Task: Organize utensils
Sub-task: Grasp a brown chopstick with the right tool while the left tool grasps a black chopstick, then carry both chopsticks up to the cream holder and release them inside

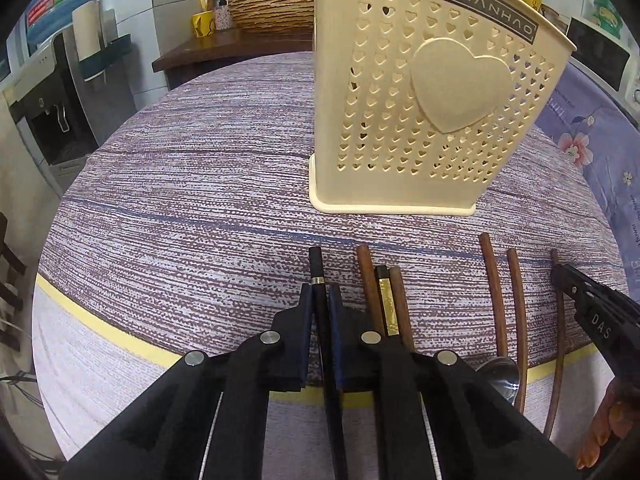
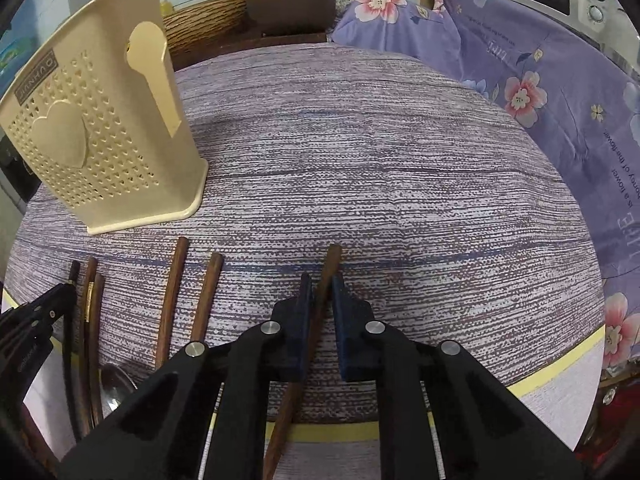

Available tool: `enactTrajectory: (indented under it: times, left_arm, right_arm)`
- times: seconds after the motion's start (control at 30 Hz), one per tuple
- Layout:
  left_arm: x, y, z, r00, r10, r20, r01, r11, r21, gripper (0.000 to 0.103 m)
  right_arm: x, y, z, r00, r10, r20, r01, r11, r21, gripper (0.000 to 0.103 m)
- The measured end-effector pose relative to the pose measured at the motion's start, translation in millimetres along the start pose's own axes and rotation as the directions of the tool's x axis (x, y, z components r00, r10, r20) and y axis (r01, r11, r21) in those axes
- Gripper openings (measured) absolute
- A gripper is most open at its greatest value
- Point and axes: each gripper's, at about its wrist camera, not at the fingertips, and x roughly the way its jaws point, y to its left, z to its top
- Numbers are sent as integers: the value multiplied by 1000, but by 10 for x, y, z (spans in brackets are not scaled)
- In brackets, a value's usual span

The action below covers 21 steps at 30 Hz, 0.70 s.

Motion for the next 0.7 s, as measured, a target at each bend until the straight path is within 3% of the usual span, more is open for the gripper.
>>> enactTrajectory:
  times: [0.2,0.37,0.53,0.7]
  left_arm:
    - [7,10,41,1000,-21,-1,21,1000,-17,9]
    - [-221,120,75,997,-66,49,69,996,-48,9]
    - [-672,207,178,982,-126,144,137,988,-69,9]
    - [-1110,297,272,958,-140,249,160,985,-59,9]
  right_arm:
    - [-74,-45,5,996,90,22,-91,996,15,9]
    - [-355,-129,42,979,192,71,-194,981,22,9]
    - [-823,-301,151,940,301,163,-306,952,10,8]
    - [-1292,-396,210,905,347,247,-348,937,-41,8]
